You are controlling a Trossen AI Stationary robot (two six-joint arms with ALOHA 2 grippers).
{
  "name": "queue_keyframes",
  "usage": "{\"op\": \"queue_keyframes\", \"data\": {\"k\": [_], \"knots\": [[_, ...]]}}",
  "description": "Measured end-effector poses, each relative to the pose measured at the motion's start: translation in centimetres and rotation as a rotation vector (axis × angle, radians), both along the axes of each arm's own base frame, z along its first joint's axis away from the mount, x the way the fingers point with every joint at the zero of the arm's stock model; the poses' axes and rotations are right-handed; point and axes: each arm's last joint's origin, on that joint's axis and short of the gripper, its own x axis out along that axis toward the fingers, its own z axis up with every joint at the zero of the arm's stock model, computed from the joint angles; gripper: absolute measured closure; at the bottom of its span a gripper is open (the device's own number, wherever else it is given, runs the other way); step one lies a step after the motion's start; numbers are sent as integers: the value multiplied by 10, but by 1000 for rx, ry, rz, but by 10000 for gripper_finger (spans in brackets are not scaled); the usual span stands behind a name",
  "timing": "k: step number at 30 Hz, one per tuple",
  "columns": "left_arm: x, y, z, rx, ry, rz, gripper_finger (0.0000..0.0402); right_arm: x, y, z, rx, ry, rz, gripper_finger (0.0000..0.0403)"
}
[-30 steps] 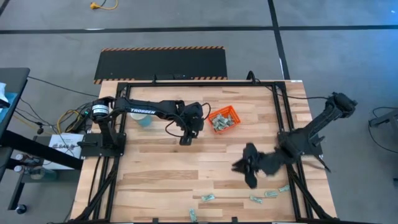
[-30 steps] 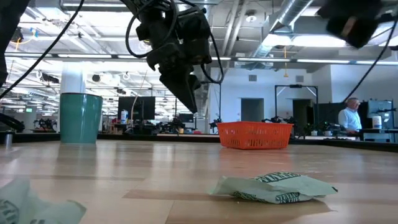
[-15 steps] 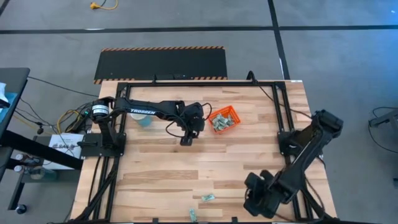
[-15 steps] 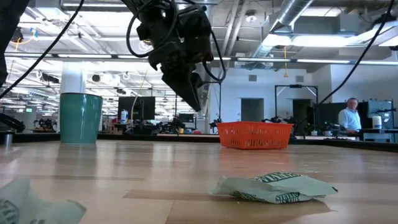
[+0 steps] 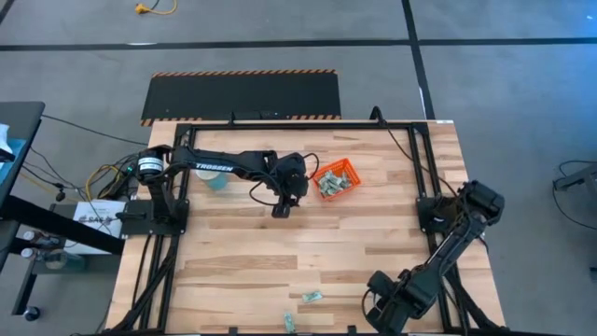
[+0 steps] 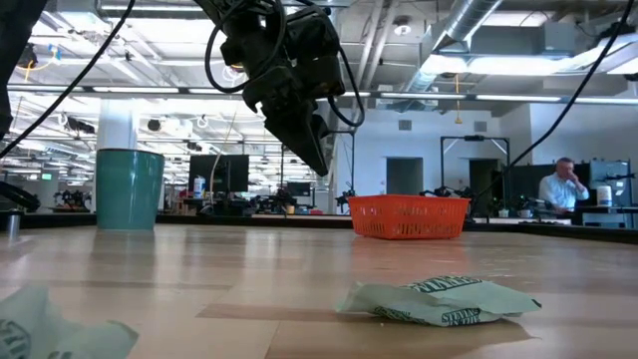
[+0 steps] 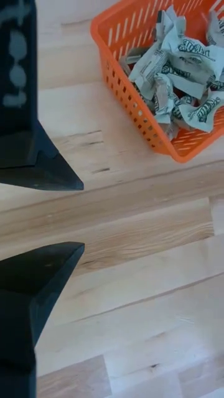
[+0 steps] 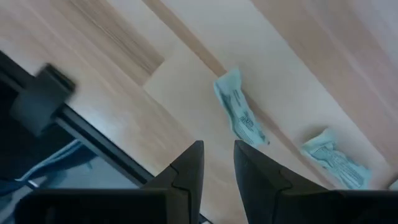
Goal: Pick and place Stevia / Truvia into bins
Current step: Put the stevia packet into the orange bin
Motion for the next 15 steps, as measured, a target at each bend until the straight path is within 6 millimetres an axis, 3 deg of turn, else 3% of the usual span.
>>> {"op": "queue_keyframes", "data": {"k": [15], "knots": [[0, 0, 0, -2, 1, 3, 269, -3, -4, -1, -92, -38, 136, 321]]}}
